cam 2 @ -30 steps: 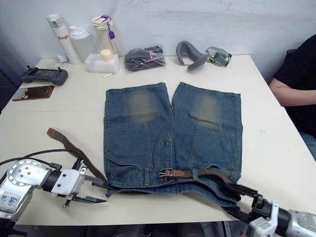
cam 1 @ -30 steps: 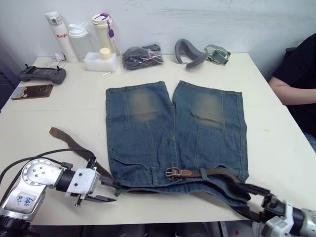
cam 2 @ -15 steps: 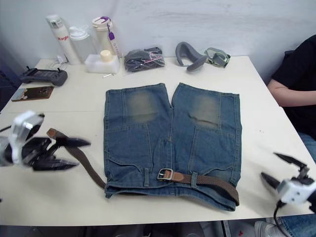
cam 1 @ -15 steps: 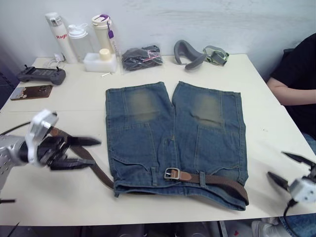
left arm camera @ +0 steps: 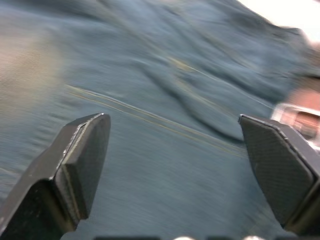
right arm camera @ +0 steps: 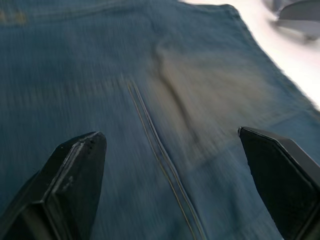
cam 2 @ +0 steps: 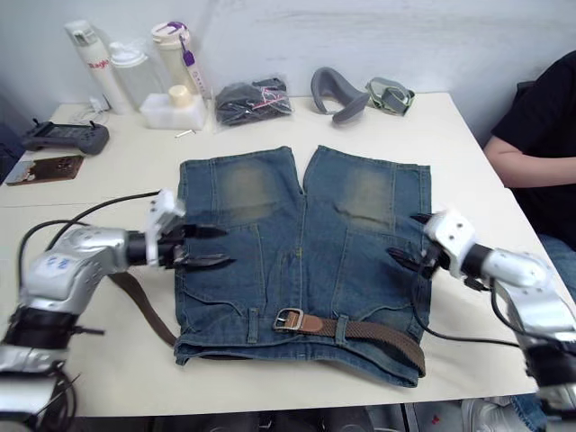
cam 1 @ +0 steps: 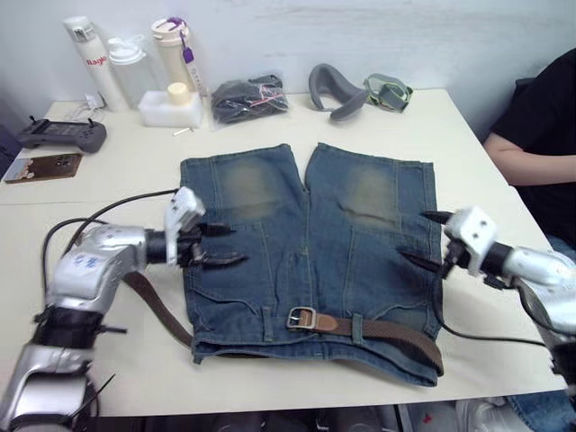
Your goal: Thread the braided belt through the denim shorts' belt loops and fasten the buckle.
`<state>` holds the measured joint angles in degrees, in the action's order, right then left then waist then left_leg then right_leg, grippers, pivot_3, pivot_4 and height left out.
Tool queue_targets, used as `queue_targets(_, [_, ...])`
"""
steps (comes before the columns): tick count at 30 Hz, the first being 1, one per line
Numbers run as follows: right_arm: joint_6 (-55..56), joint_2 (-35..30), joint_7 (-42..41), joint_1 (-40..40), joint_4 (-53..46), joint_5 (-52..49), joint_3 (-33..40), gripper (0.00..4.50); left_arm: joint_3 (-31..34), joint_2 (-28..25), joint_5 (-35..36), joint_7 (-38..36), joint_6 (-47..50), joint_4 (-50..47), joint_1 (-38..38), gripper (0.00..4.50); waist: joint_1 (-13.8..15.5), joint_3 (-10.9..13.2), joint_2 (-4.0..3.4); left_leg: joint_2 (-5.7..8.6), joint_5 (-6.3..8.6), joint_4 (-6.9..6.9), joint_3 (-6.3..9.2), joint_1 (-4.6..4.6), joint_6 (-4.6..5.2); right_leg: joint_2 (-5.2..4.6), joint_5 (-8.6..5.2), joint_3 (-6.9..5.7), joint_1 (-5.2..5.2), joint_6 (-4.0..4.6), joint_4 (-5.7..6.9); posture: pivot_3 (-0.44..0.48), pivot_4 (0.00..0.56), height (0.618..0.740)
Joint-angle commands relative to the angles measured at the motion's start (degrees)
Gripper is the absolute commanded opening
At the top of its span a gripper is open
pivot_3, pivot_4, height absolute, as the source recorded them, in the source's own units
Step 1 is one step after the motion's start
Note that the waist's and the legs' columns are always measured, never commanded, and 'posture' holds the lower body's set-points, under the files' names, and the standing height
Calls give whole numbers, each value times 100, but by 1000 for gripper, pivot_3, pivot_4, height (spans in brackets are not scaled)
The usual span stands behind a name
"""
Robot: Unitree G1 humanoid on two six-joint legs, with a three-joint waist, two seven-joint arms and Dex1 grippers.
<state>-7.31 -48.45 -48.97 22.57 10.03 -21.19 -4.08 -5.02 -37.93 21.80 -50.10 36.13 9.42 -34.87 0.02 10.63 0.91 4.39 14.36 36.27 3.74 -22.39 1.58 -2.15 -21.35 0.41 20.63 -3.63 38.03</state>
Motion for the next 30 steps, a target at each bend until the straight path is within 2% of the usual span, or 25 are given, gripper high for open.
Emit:
queue_targets(1, [-818, 293, -312, 738, 752, 331, -350, 4500, -257, 272, -606, 491, -56, 595, -377, 4472, -24, 0, 0, 0, 0, 0, 0, 0, 1, 0, 0, 1, 0, 0, -2, 0, 150, 740])
queue_targets(3, [-1328, 504, -412, 1167, 1272, 414, -448, 4500, -322, 393, -824, 671, -10, 825, -483, 4472, -24, 0, 1, 5, 0, -1, -3, -5, 2, -1, 2, 7, 9, -1, -2, 0, 150, 740])
queue_targets(5, [-1310, 600, -582, 1346, 1644, 681, -621, 4500, -240, 475, -914, 847, 106, 1033, -471, 4472, -11, 0, 1, 5, -13, -5, -4, -25, -21, -2, 1, 6, 32, 0, -2, 0, 150, 740])
queue_targets(8, [-1660, 740, -591, 1498, 2042, 957, -756, 4500, -191, 479, -961, 924, 231, 1107, -296, 4472, -21, -8, 7, 1, -30, 15, -5, -65, -49, -1, 1, -3, 76, 0, 22, 0, 150, 740])
queue_targets(11, [-2131, 760, -690, 1461, 2128, 1110, -878, 4500, -276, 461, -1002, 897, 291, 911, -37, 4472, -27, -45, 10, 1, -30, 25, -11, -62, -49, -4, 2, -1, 74, 2, 36, 0, 150, 740])
queue_targets(13, [-2409, 753, -796, 1344, 1967, 1090, -908, 3938, -257, 481, -893, 851, 440, 652, 114, 3931, -18, -87, 6, 1, -26, 24, -11, -45, -43, -4, 3, -2, 57, 3, 32, 0, 150, 740])
queue_targets(15, [-2637, 745, -909, 1212, 1694, 1029, -893, 3141, -214, 497, -824, 853, 624, 367, 234, 3184, -15, -111, 13, 0, 7, -4, -10, 15, -3, -5, 2, -2, -4, 4, 0, 0, 150, 740])
queue_targets(20, [-2906, 711, -1214, 941, 817, 840, -806, 739, -34, 481, -755, 854, 934, -65, 437, 894, -8, -133, 28, -2, 24, -16, -10, 24, 1, -4, 0, -1, -17, 6, -26, 0, 150, 740])
queue_targets(22, [-2861, 699, -1287, 1053, 659, 891, -786, 0, 147, 474, -666, 885, 1078, -174, 470, 43, -14, -134, 28, -2, 26, -16, -10, 22, 2, -5, 0, -1, -17, 6, -30, 0, 150, 740])
queue_targets(26, [-2381, 761, -1311, 1595, 884, 1116, -713, 0, 491, 540, -438, 954, 1319, -278, 379, 43, -38, -128, 22, -2, 26, -18, -10, 18, 0, -4, 0, 1, -8, 6, -27, 0, 150, 740])
queue_targets(30, [-1585, 972, -1081, 2480, 1754, 1487, -669, 0, 905, 832, -256, 1218, 1404, -23, -54, 43, -66, -70, -16, -3, 16, -13, -10, 10, -5, -2, 1, 0, 6, 6, -10, 0, 150, 740])
